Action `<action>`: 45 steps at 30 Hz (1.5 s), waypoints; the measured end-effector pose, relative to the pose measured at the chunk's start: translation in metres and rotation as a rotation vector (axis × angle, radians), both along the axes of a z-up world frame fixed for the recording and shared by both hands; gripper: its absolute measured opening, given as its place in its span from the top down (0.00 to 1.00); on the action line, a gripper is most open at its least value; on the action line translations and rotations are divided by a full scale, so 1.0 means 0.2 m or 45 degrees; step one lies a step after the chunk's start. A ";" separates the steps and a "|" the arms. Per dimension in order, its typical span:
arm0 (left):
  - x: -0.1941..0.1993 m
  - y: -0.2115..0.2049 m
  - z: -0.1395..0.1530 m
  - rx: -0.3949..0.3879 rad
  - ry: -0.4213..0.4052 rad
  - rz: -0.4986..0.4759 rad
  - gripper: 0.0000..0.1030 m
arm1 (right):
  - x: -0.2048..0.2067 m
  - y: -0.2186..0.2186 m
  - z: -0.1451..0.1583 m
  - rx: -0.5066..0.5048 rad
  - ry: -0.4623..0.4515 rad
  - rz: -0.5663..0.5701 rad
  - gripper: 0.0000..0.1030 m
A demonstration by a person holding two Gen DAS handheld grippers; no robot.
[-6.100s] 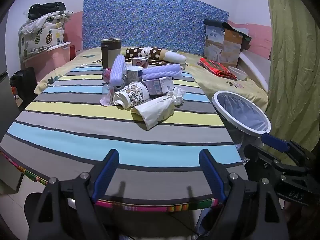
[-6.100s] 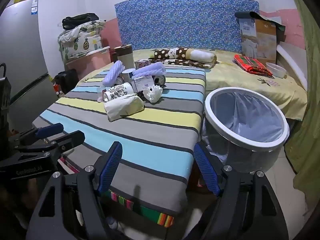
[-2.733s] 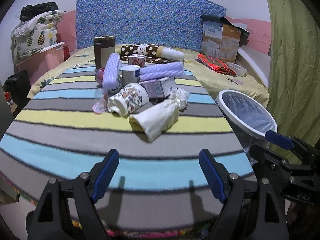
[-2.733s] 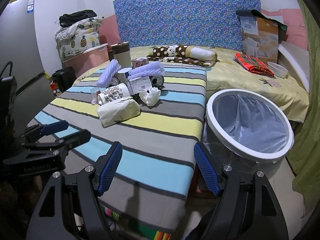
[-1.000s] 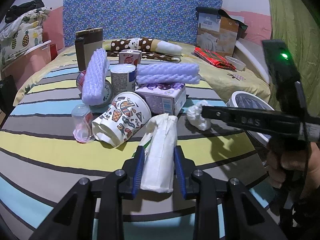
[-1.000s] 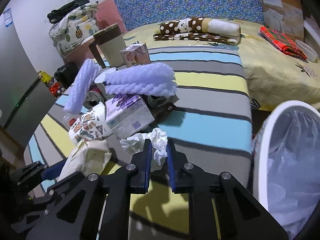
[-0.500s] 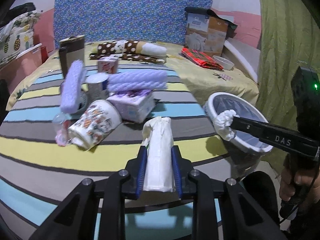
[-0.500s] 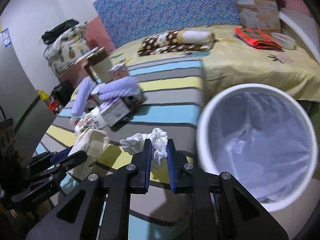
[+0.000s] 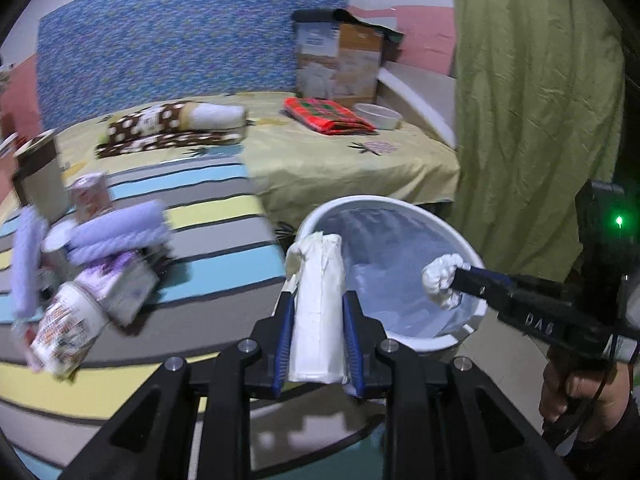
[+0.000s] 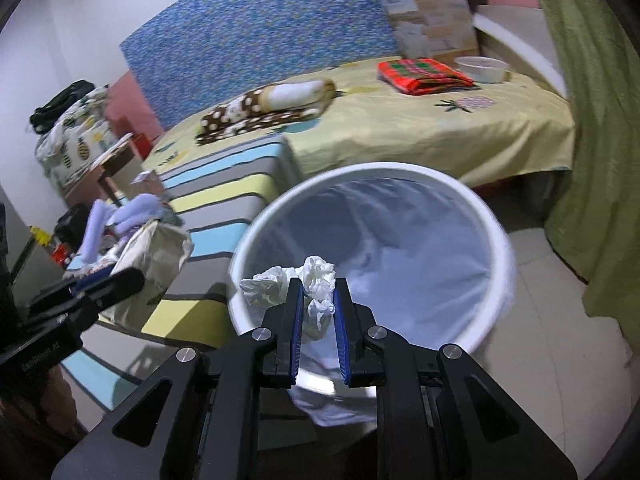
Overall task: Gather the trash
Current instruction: 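Carry both items over the bin and open both tools to drop them, then move both tools back toward the remaining trash on the table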
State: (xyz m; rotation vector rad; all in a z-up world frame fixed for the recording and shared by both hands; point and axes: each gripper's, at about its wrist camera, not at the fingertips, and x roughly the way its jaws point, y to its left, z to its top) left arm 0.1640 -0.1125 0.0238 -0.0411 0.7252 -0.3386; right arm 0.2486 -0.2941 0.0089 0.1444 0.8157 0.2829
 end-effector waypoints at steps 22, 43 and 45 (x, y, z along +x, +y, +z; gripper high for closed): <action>0.23 -0.25 -0.10 -0.056 0.101 -0.129 0.56 | 0.02 -0.21 -0.07 -0.006 0.029 -0.076 0.57; -0.07 0.07 0.00 -0.088 0.013 0.020 0.56 | -0.12 0.05 0.07 -0.024 -0.035 0.099 0.55; -0.11 0.12 0.00 -0.087 0.007 0.045 0.56 | -0.14 0.08 0.07 -0.029 -0.040 0.113 0.55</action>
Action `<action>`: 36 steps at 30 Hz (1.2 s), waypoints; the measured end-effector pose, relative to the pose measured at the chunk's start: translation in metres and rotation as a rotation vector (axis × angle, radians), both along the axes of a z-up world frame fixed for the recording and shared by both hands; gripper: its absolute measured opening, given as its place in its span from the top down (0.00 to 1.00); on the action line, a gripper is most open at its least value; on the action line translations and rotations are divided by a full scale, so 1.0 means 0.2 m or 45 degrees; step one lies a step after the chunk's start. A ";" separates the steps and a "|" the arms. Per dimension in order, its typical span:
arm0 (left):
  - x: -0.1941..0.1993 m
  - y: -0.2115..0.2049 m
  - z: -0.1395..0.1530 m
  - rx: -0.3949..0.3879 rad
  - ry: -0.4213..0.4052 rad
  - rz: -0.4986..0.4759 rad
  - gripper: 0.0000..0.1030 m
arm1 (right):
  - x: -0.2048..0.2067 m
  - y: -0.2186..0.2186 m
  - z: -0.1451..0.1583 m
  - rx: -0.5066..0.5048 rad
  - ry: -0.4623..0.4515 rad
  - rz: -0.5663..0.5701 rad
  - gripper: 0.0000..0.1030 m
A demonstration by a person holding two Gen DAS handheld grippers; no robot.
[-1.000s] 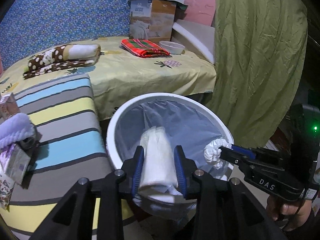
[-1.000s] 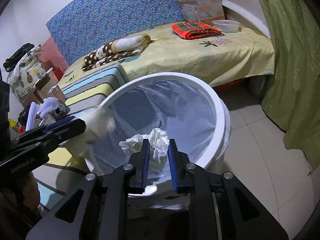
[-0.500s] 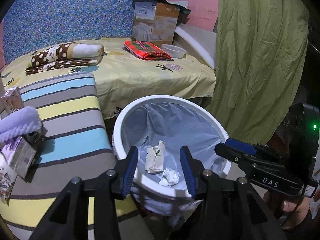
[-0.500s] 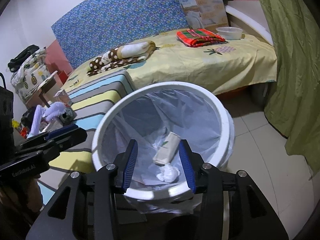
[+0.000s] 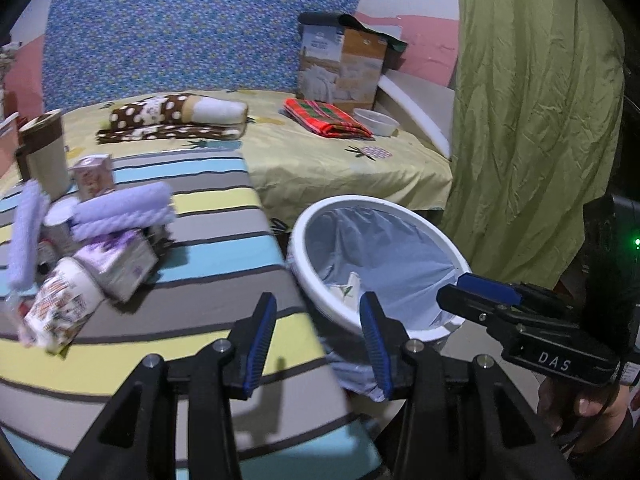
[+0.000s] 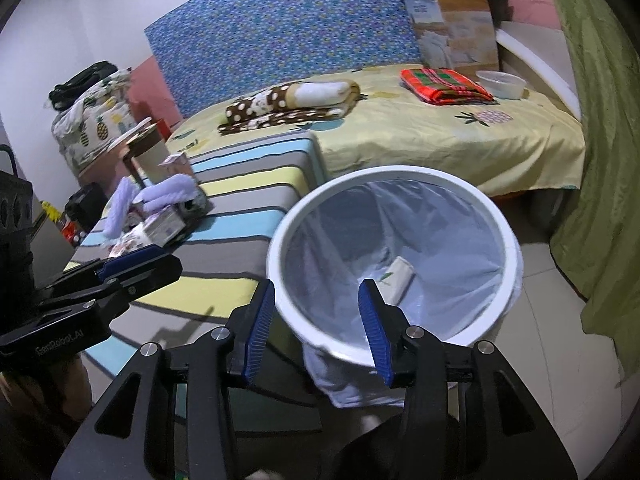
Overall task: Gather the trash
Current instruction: 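Move both tools back toward the remaining trash on the table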
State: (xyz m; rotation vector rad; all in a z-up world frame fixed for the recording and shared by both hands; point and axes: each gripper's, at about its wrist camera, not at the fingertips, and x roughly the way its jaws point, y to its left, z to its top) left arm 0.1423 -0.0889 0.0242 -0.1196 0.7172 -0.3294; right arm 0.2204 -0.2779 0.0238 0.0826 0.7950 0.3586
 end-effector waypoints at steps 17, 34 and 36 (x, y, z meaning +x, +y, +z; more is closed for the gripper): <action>-0.24 0.38 -0.03 0.033 -0.021 0.237 0.56 | -0.09 0.33 0.03 -0.010 -0.034 0.210 0.55; -0.14 0.75 -0.02 0.077 -0.033 0.468 0.45 | 0.03 0.55 0.02 0.014 -0.044 0.318 0.45; -0.10 0.79 -0.03 0.088 -0.032 0.492 0.45 | 0.05 0.57 0.01 0.018 -0.044 0.334 0.43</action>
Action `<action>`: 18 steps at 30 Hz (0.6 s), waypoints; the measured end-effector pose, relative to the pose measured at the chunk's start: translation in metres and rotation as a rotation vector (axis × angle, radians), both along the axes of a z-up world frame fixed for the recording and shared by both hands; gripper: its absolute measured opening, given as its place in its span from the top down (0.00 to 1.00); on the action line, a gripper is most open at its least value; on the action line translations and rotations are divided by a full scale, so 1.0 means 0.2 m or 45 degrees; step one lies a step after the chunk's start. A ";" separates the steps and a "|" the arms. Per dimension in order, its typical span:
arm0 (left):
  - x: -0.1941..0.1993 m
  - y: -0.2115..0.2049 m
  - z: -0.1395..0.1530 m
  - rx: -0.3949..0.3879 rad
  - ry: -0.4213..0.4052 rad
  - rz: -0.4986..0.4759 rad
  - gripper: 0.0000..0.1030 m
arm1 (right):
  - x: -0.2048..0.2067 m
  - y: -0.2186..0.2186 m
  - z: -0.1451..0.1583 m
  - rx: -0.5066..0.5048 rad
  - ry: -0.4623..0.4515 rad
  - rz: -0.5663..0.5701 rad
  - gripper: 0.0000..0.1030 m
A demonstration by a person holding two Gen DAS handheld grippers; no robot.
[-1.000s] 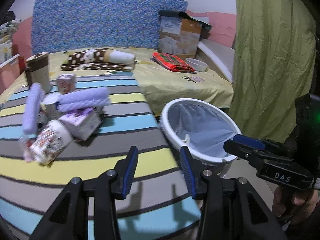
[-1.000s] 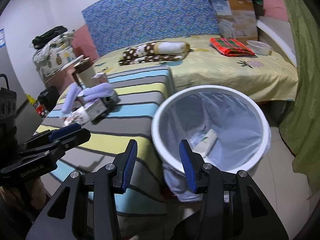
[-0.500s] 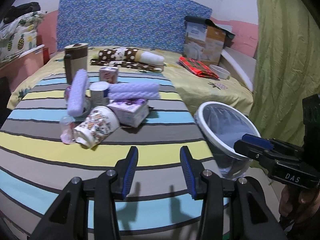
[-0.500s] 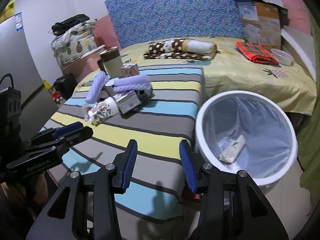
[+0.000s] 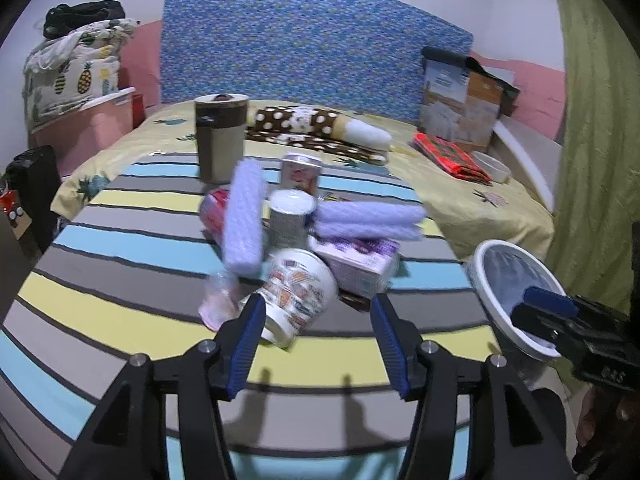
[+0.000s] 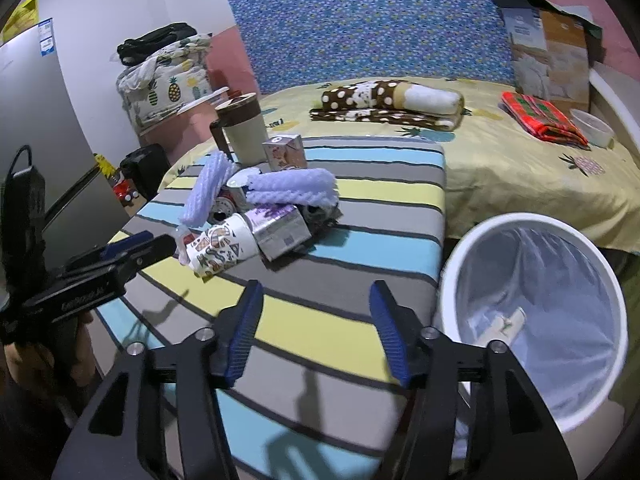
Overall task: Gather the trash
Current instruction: 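Move both tools back toward the remaining trash on the table, then grasp the foam net with the left tool while the right tool grasps the purple milk carton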
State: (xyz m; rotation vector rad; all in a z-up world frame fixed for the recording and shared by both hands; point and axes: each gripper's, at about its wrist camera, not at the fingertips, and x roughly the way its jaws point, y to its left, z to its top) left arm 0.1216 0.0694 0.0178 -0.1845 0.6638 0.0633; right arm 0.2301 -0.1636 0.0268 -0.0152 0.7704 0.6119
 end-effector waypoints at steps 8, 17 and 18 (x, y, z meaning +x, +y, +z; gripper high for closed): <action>0.19 0.10 -0.06 0.022 0.031 0.078 0.45 | 0.07 0.08 -0.03 -0.023 0.003 0.056 0.41; 0.33 0.18 -0.13 0.041 0.048 0.134 0.45 | 0.14 0.19 -0.06 -0.066 -0.015 0.120 0.38; 0.34 0.19 -0.13 0.037 0.049 0.136 0.45 | 0.15 0.20 -0.07 -0.075 -0.020 0.127 0.38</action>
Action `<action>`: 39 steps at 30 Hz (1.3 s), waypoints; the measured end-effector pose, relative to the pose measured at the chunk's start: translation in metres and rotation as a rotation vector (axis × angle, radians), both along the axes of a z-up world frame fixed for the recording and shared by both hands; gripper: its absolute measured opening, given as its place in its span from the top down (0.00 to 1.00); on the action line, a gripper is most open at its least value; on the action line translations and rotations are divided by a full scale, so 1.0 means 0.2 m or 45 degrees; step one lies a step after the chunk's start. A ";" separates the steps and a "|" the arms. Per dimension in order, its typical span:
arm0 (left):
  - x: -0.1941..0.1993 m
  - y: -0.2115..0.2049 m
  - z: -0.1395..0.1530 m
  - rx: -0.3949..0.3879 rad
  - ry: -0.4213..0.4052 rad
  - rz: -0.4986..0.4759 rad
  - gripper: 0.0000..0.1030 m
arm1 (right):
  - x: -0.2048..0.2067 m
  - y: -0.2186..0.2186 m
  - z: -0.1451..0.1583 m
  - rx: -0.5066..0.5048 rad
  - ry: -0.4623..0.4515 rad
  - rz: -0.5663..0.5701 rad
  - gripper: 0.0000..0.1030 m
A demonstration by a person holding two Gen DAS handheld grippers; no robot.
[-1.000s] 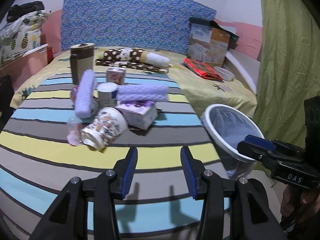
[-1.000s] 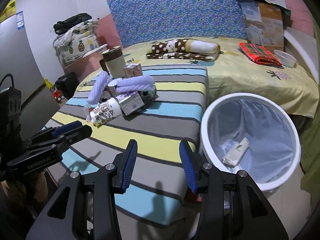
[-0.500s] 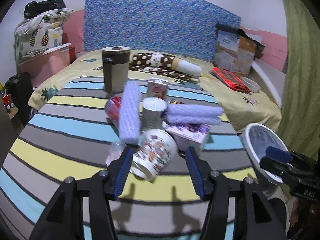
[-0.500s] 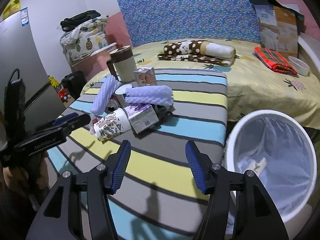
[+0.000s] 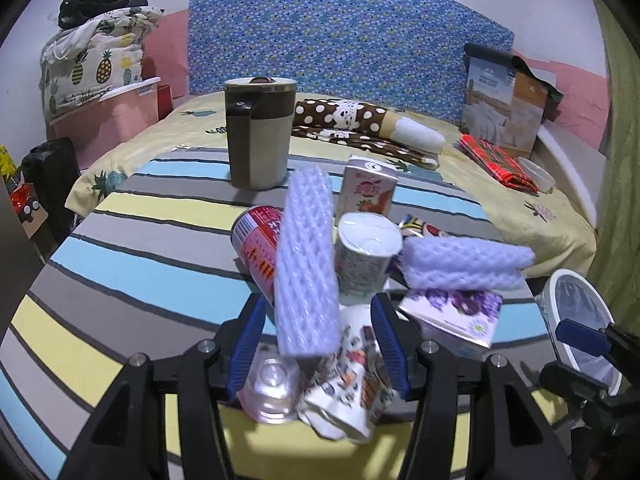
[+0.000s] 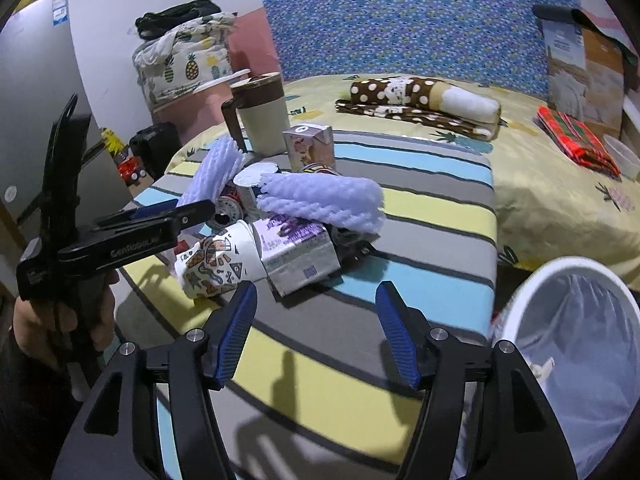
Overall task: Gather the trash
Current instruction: 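Grasp the foam net with the left tool while the right tool grasps the purple milk carton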
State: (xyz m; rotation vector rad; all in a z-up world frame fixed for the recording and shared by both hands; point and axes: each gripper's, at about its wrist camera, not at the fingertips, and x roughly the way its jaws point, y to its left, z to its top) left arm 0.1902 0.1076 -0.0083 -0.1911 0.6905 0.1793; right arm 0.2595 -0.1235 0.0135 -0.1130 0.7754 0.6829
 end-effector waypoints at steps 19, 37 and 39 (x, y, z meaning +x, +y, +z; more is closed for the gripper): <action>-0.02 0.08 -0.06 -0.120 0.001 -0.075 0.73 | 0.11 0.21 -0.08 -0.161 -0.052 0.104 0.38; -0.15 -0.04 0.06 -0.078 -0.050 -0.140 0.74 | 0.00 0.08 -0.01 -0.046 -0.006 0.037 0.41; -0.17 -0.07 0.07 -0.074 -0.048 -0.153 0.74 | -0.01 0.05 0.02 -0.027 -0.010 0.024 0.42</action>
